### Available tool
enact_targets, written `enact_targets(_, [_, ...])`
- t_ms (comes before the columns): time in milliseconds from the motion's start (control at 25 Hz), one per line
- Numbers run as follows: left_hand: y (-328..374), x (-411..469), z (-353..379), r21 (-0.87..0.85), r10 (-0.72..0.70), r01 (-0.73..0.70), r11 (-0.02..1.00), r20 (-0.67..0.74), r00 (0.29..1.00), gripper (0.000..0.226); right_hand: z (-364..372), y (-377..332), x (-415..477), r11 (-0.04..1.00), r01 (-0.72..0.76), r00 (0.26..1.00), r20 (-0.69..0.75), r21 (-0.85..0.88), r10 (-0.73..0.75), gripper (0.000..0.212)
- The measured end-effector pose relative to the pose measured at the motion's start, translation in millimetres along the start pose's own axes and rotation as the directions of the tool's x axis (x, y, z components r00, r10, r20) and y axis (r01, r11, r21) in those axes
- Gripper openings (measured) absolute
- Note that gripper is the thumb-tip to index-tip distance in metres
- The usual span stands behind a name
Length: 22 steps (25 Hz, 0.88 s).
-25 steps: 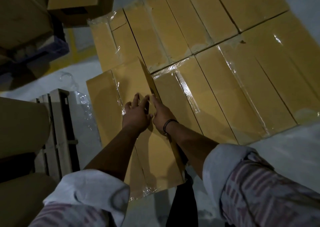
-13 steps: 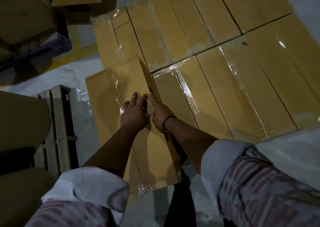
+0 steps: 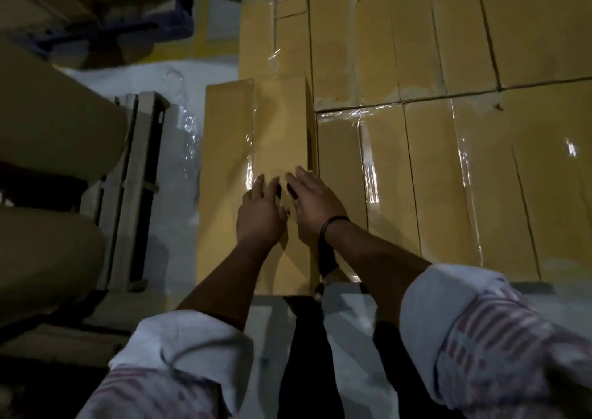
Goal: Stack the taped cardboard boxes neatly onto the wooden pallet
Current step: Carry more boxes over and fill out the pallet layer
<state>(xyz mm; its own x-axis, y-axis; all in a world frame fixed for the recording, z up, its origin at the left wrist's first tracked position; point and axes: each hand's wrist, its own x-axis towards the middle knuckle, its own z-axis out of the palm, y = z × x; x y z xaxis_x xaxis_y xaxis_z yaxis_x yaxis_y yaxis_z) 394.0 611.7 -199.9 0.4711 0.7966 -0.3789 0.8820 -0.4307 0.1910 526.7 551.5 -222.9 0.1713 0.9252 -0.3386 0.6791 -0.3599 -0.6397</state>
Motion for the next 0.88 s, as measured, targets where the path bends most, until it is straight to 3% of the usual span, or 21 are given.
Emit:
enact_targets(160, [-11,-87,11,-0.131,-0.226,0.211,0.969,-0.111,0.968,0.062,-8,-22,-52,0.977,0.174,0.978,0.134,-0.121,-0.158,0.064])
enact_targets(360, [-12,-206,51,-0.329,-0.457,0.413,0.849,-0.066,0.887,0.057,6,-53,-120,0.929,0.318,0.93,0.252,-0.188,-0.268,0.059])
enact_targets(640, [-7,-385,153,-0.395,-0.663,0.648,0.651,0.12,0.739,0.056,98,-74,-229,0.819,0.539,0.778,0.49,-0.196,-0.395,0.061])
enact_targets(880, [1,-530,229,-0.557,-0.816,0.715,0.424,0.109,0.568,0.055,200,-73,-357,0.644,0.724,0.617,0.649,-0.246,-0.446,0.06])
